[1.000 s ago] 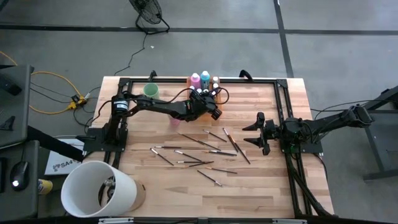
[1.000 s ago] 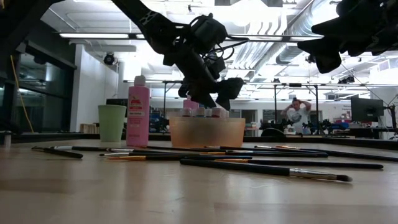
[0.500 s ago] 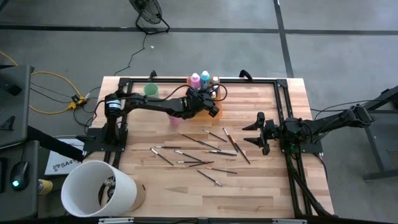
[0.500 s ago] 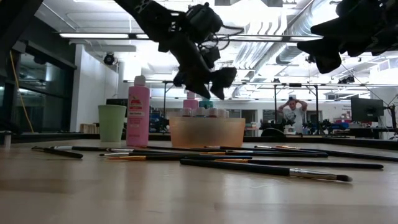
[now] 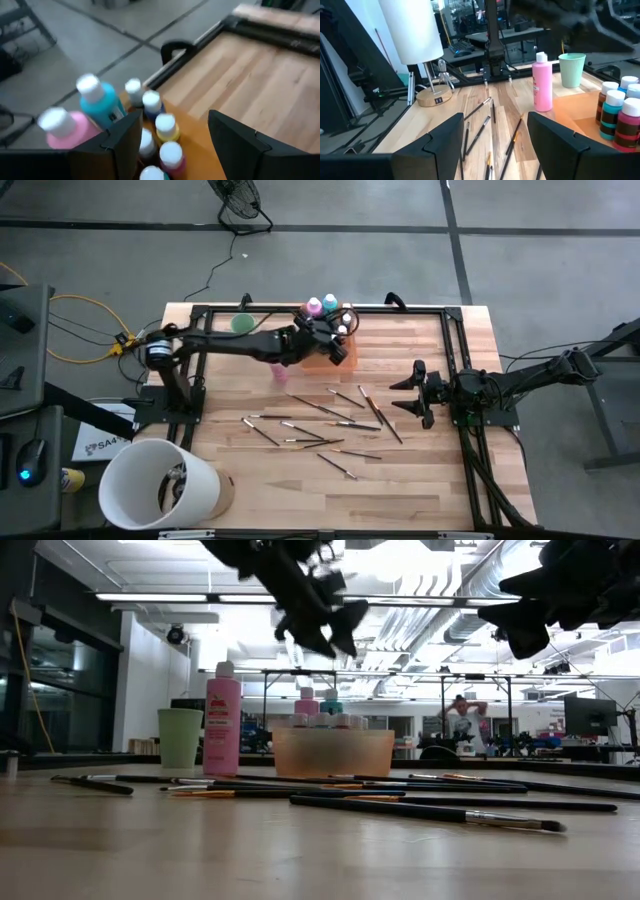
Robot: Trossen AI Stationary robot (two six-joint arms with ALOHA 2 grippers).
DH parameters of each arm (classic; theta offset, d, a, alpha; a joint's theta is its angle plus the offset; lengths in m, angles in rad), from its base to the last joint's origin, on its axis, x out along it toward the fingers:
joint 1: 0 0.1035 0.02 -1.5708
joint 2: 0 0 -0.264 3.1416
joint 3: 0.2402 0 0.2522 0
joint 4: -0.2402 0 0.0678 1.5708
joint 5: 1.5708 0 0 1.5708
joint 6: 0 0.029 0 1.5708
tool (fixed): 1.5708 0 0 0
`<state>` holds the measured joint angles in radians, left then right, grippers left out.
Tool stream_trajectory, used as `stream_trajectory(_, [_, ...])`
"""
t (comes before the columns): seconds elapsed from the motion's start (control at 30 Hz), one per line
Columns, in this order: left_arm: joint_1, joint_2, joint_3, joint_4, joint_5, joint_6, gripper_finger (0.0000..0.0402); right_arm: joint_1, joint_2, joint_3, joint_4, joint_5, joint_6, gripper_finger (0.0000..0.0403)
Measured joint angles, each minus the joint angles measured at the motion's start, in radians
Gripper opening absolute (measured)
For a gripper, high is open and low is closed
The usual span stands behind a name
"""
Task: Pick & Place Paint Supplies
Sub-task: Put the light pink pink paint bottle into the orange bin
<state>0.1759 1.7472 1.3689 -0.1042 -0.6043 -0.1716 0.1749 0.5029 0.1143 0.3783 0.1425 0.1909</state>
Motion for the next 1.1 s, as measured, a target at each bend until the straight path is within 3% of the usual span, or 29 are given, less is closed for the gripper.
stream_trajectory(0.17, [-0.021, -0.089, 0.002, -0.074, 0.034, 0.093, 0.0220, 0.000, 0.000, 0.000, 0.000, 0.015, 0.000, 0.0215])
stream_trajectory(0.27, [-0.028, -0.146, -0.001, -0.209, 0.047, 0.125, 0.0220, 0.000, 0.000, 0.000, -0.003, 0.014, 0.000, 0.0215])
stream_trajectory(0.77, [-0.039, -0.347, -0.036, -0.688, 0.130, 0.070, 0.0220, 0.000, 0.000, 0.000, -0.027, 0.013, 0.000, 0.0215])
stream_trajectory(1.1, [-0.039, -0.461, -0.219, -0.618, 0.115, -0.153, 0.0220, 0.000, 0.000, 0.000, -0.022, 0.016, 0.000, 0.0215])
